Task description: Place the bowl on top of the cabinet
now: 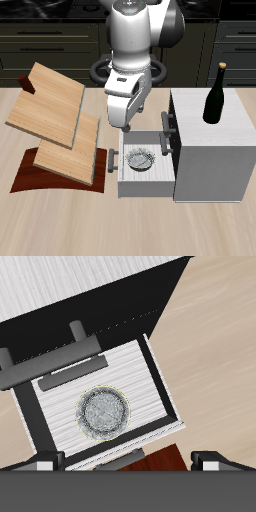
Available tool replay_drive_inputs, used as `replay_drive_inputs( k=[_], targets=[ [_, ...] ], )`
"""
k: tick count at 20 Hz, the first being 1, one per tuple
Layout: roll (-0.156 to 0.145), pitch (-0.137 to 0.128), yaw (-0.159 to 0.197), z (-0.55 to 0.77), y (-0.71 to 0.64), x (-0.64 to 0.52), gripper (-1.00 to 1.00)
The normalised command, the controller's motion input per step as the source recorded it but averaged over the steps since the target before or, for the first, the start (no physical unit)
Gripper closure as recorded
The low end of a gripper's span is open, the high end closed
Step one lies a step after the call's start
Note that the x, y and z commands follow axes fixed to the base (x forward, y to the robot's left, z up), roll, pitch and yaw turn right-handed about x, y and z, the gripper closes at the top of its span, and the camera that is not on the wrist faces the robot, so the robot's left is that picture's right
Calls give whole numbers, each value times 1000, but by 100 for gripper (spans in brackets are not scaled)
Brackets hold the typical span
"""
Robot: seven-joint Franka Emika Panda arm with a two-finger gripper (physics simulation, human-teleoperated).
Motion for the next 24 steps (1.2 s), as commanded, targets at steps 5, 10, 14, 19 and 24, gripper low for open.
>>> replay_drive_inputs(
  k=[5, 10, 14, 19, 24],
  targets=[
    [10, -35, 326, -106, -53, 6, -100],
    [7, 25, 105, -156, -87, 60, -100],
    [-3, -16, 36, -35, -58, -7, -100],
    [8, -17, 14, 55, 28, 20, -100],
    [10, -40, 16, 87, -48, 9, -100]
  ],
)
